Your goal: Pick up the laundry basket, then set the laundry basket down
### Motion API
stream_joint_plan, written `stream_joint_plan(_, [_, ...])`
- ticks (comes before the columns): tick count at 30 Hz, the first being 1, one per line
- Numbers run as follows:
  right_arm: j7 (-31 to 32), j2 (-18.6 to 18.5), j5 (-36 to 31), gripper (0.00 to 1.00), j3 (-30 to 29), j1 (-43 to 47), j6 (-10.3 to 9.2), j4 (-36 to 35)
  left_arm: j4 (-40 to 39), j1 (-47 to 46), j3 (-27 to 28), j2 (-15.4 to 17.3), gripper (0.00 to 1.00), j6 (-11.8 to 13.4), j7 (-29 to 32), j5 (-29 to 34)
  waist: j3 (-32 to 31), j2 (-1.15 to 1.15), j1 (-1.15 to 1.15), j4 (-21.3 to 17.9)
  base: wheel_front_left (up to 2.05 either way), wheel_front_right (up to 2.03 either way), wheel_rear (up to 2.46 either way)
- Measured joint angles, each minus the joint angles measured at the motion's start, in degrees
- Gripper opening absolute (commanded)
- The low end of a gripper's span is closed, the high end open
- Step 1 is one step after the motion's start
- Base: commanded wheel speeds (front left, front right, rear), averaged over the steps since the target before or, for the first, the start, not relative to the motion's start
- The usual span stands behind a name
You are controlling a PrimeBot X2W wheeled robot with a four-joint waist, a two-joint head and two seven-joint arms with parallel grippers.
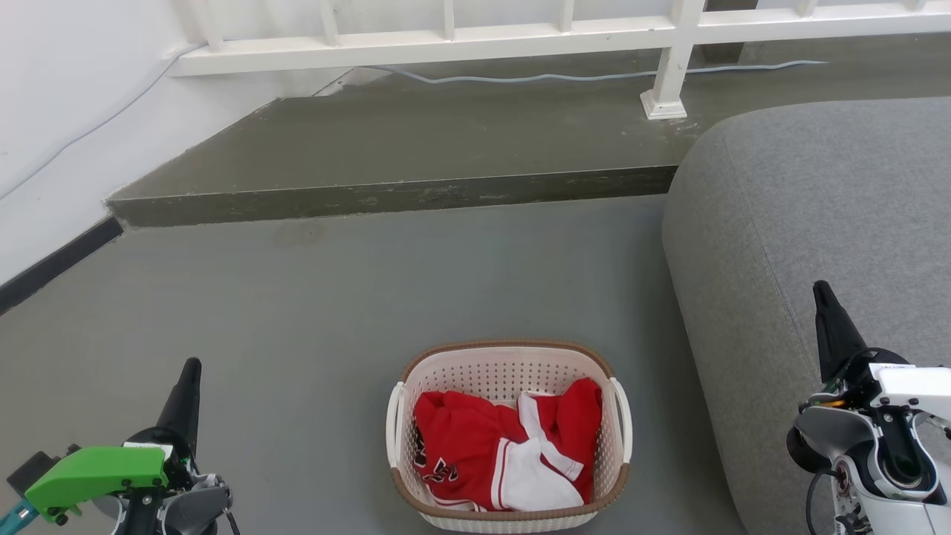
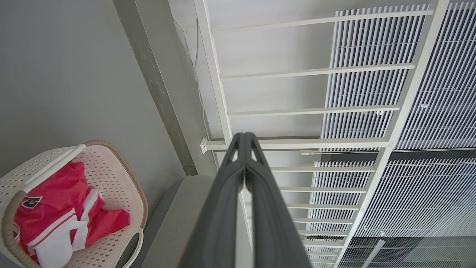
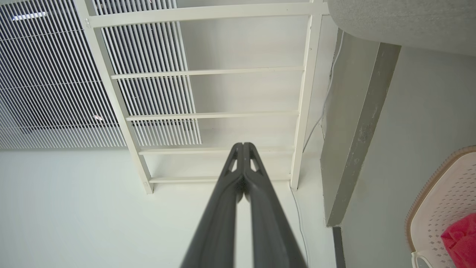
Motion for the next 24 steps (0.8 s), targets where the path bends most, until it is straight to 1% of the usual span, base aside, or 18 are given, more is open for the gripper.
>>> stream_joint_plan(24, [0.0, 0.0, 0.0, 0.0, -0.01, 0.01, 0.0, 0.0, 0.0, 0.0, 0.0, 0.0, 0.0, 0.0, 0.0, 0.0, 0.0, 0.0, 0.0, 0.0, 0.0, 0.0, 0.0])
